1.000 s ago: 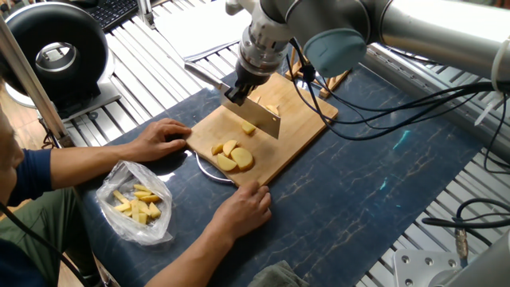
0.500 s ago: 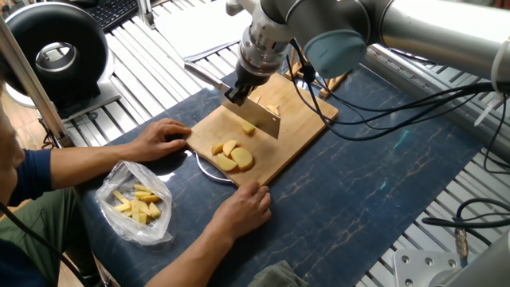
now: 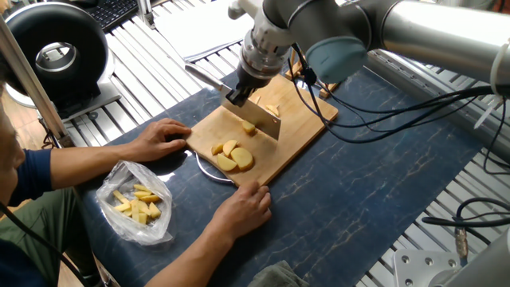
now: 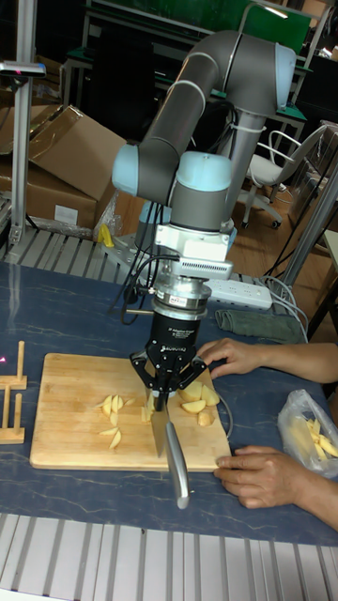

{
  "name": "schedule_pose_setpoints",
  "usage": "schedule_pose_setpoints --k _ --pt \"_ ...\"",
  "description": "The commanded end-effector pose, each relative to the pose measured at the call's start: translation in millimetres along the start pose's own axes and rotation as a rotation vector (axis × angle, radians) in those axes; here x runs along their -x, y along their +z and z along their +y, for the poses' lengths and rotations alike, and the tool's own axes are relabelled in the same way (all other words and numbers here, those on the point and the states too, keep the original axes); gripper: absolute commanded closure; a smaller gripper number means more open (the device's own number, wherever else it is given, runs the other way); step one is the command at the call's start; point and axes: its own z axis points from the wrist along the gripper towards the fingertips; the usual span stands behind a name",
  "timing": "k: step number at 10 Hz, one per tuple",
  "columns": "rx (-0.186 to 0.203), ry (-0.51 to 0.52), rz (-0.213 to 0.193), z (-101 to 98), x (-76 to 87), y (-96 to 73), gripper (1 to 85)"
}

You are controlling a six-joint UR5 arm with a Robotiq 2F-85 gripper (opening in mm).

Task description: Chop the potatoes

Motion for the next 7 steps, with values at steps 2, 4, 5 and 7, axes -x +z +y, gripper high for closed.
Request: schedule_pose_setpoints --k 2,4,5,7 --pt "-0.006 0.007 -0.034 -1.7 0.6 11.2 84.7" --pt "0.005 -0.013 0.028 -4.2 -7.4 -18.8 84.7" --pt "0.019 -0.013 0.061 -3.5 -11.5 -37.7 84.7" --pt "0.053 0.000 0.060 3.2 -7.4 -43.1 84.7"
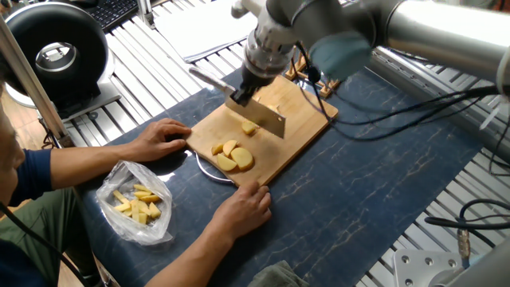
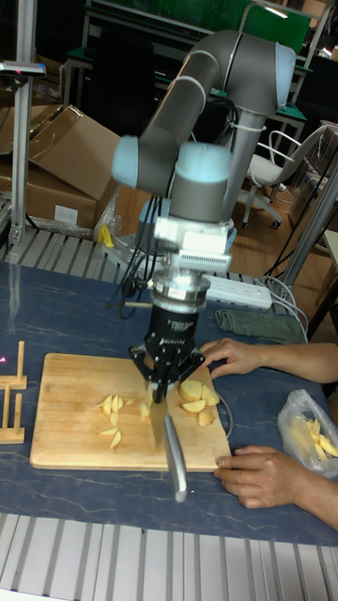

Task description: Chop the potatoes

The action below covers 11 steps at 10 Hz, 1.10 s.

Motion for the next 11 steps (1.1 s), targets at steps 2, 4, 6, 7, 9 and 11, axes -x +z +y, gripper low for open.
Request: schedule_pose_setpoints --k 2,4,6,7,9,11 --pt "0.025 0.022 0.010 7.1 2.1 -12.0 84.7" --pt "0.011 0.019 -0.006 4.1 4.9 -1.4 84.7" --pt "0.002 0.017 -0.023 1.8 7.8 9.1 84.7" --pt "0.002 0.020 -0.024 2.5 7.6 10.3 84.7" --pt "-0.001 0.022 -0.024 3.1 6.7 10.5 84.7" --pt "-0.001 0.025 -0.024 3.9 6.4 10.7 84.7"
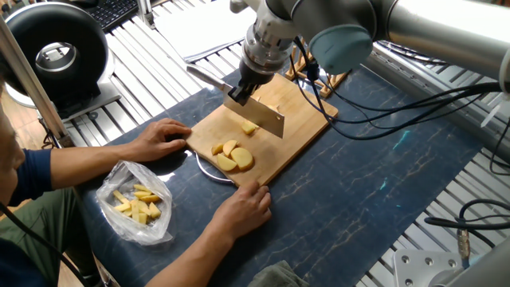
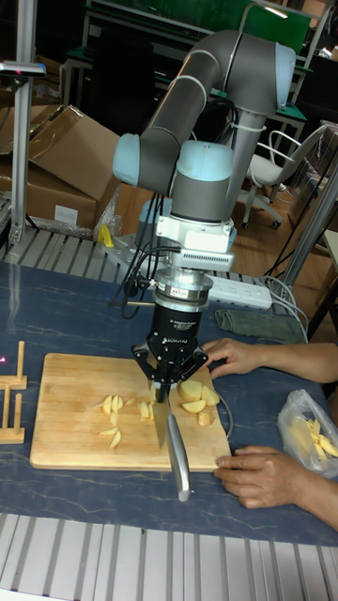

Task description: Chop the potatoes

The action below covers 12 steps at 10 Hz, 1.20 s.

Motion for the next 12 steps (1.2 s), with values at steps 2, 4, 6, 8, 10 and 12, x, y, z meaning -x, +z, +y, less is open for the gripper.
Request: schedule_pose_setpoints --k 2,4,6,8,10,12 --pt "0.004 0.013 -0.007 1.6 0.7 2.0 84.7" --pt "0.004 0.016 -0.007 2.2 0.1 2.9 84.7" --pt "0.003 0.016 -0.006 2.4 -0.3 3.1 84.7" --pt "0.006 0.018 -0.007 3.6 0.4 2.2 84.7" --pt "0.007 0.020 -0.006 4.3 0.8 1.3 84.7" --pt "0.007 0.020 -0.006 4.3 1.2 1.2 84.7"
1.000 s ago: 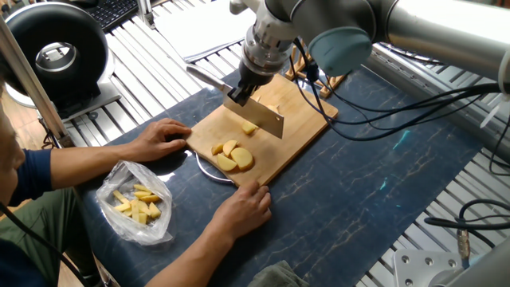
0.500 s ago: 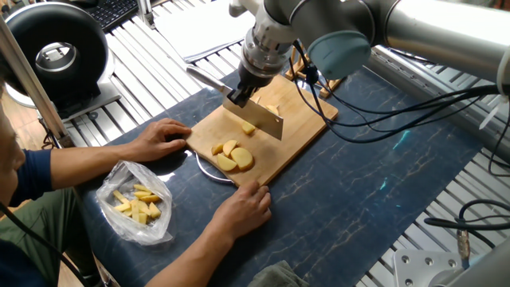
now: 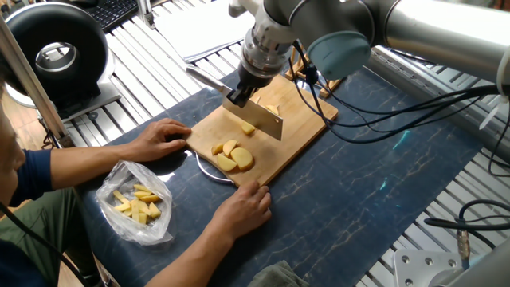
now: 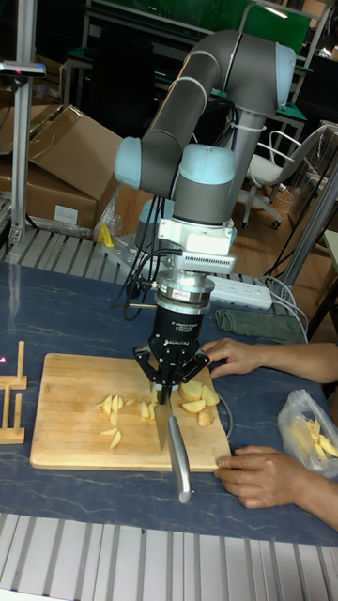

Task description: Chop the potatoes

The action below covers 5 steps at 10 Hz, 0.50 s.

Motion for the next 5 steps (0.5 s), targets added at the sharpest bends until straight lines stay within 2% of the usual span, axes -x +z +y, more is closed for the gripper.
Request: schedule_pose_setpoints --k 1,5 --pt "0.009 0.011 -0.004 0.9 2.0 -1.6 84.7" --pt "0.005 0.009 -0.005 0.2 1.8 0.1 84.7"
